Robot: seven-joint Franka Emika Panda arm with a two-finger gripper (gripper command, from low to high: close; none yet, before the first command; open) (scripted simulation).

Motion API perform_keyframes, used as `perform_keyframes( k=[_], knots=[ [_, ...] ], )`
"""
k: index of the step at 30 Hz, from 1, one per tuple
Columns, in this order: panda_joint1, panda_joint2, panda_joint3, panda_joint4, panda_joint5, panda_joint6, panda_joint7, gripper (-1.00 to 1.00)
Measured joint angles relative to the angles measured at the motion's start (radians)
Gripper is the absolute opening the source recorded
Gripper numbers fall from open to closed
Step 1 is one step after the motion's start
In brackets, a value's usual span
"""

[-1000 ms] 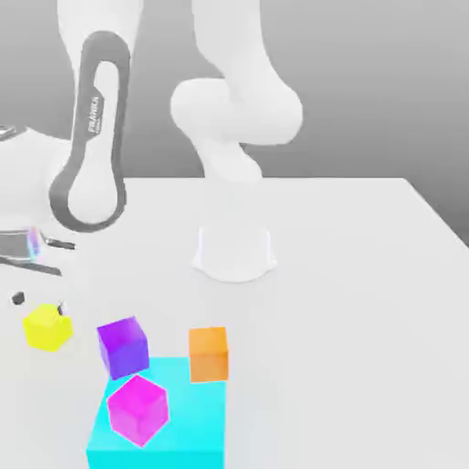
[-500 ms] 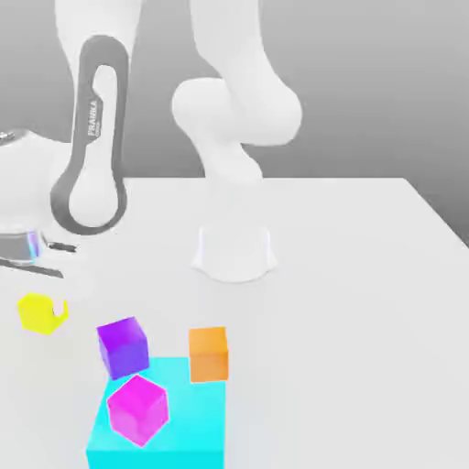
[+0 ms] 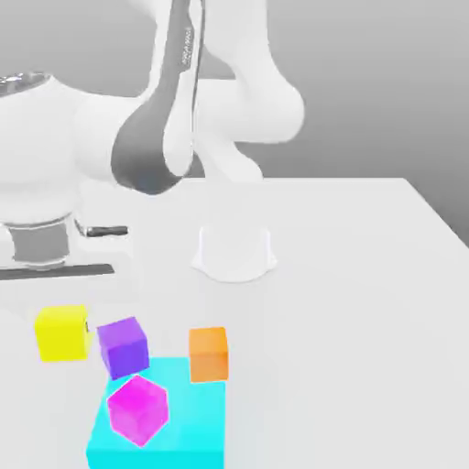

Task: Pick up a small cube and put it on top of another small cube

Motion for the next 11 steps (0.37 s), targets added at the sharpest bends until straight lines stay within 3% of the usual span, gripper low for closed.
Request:
perform_keyframes(
  k=[3, 7, 8, 11],
  knots=[
    [0.066, -0.013, 0.04, 0.061, -0.005, -0.073, 0.011, -1.0],
    [0.084, 0.083, 0.044, 0.054, 0.02, 0.028, -0.005, -1.0],
    [0.082, 0.103, 0.046, 0.049, 0.024, 0.053, -0.008, 1.0],
    [0.082, 0.103, 0.046, 0.049, 0.024, 0.053, -0.008, 1.0]
  ],
)
